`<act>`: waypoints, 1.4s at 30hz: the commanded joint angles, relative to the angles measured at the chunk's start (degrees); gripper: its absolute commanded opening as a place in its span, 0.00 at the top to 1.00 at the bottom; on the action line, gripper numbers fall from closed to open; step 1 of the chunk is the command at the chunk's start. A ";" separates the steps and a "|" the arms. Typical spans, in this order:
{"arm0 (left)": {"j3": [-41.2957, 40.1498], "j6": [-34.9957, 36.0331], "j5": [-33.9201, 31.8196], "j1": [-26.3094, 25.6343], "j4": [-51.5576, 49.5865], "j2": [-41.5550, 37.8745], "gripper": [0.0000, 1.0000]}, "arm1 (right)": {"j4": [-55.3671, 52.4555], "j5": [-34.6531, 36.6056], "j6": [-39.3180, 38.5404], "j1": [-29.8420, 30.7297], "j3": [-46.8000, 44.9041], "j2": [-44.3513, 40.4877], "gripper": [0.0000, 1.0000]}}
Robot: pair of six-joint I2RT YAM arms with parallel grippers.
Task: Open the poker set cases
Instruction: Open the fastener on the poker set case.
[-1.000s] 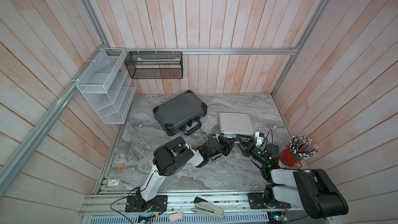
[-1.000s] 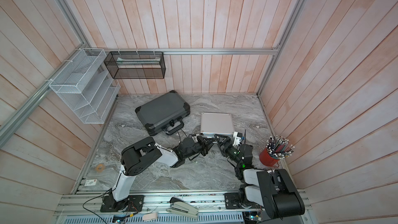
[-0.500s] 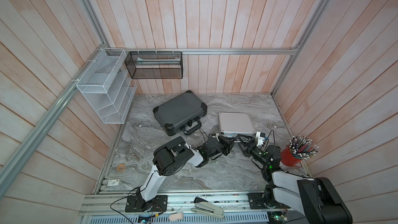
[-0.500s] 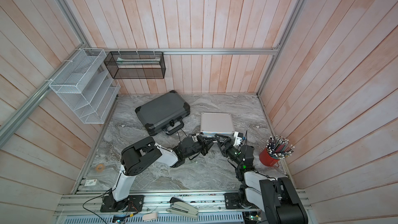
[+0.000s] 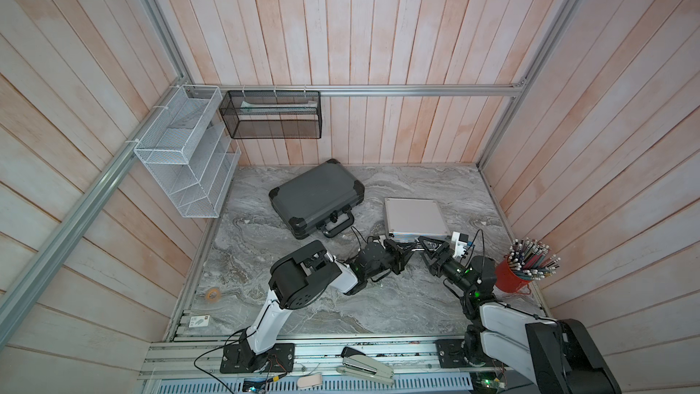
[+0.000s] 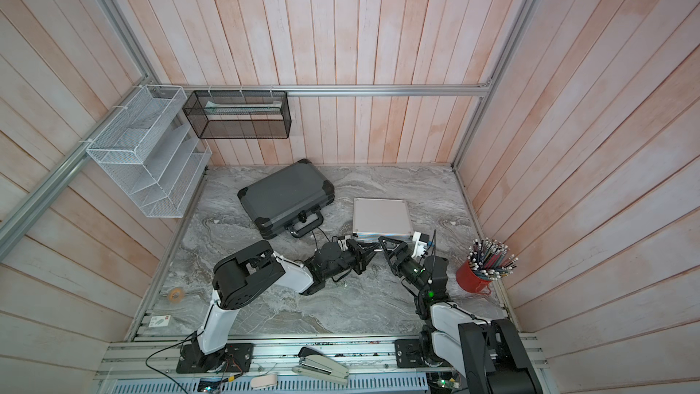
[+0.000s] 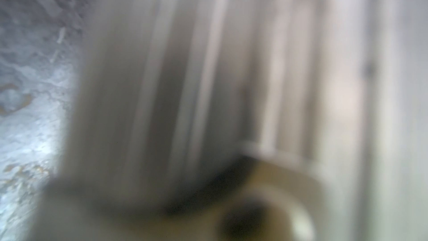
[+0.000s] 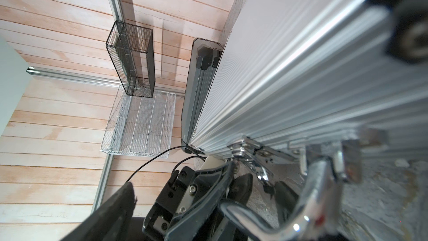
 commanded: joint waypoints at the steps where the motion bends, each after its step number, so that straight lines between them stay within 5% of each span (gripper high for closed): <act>1: 0.15 -1.98 -0.97 -0.13 6.07 -0.15 1.00 | 5.11 -1.33 -0.38 -0.72 -0.24 0.33 0.06; 25: -0.28 -1.79 -2.57 -0.13 5.46 1.22 1.00 | 10.51 -0.80 5.54 -0.76 -1.41 -1.40 0.06; 42: 0.90 -0.52 -2.28 0.66 5.64 0.11 1.00 | -20.84 4.77 -7.41 -1.28 -2.73 -13.84 0.02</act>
